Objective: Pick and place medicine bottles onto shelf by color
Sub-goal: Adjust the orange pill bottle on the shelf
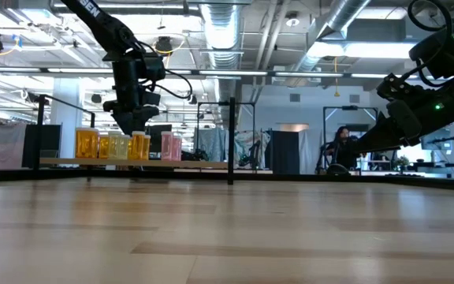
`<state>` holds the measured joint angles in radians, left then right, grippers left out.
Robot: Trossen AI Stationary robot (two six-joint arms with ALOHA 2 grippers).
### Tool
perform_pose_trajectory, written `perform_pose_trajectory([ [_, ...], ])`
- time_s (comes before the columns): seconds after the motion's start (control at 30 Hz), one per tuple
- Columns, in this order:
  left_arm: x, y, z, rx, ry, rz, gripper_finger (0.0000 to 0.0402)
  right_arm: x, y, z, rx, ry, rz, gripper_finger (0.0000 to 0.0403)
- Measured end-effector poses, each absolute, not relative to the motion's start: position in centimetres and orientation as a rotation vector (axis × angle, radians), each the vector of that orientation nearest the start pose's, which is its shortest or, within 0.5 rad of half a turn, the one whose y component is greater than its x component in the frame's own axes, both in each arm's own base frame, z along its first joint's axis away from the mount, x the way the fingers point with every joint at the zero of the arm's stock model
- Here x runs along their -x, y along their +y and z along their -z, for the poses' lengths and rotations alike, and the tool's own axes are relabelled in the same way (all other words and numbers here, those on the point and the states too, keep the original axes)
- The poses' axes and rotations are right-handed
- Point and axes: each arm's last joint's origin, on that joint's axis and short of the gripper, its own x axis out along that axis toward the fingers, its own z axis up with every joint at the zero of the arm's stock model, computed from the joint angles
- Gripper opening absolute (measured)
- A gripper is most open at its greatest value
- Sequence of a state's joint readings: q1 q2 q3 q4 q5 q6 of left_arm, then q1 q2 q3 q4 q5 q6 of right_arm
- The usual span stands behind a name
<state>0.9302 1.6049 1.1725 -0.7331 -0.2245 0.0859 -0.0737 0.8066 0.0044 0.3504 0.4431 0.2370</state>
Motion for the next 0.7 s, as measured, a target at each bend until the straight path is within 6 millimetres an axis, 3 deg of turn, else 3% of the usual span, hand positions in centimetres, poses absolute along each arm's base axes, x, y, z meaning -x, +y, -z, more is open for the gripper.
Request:
perform_pose_trajectory([
  [0.3, -18.0, 25.3, -21.3, 0.352, 1.196, -0.948, 0.0213, -13.4, -2.2, -11.9, -0.144, 0.386, 0.557, 0.0270],
  [0.7, -18.2, 25.5, -21.4, 0.335, 1.162, -0.966, 0.0201, -13.4, -2.2, -11.9, -0.144, 0.386, 0.558, 0.0270],
])
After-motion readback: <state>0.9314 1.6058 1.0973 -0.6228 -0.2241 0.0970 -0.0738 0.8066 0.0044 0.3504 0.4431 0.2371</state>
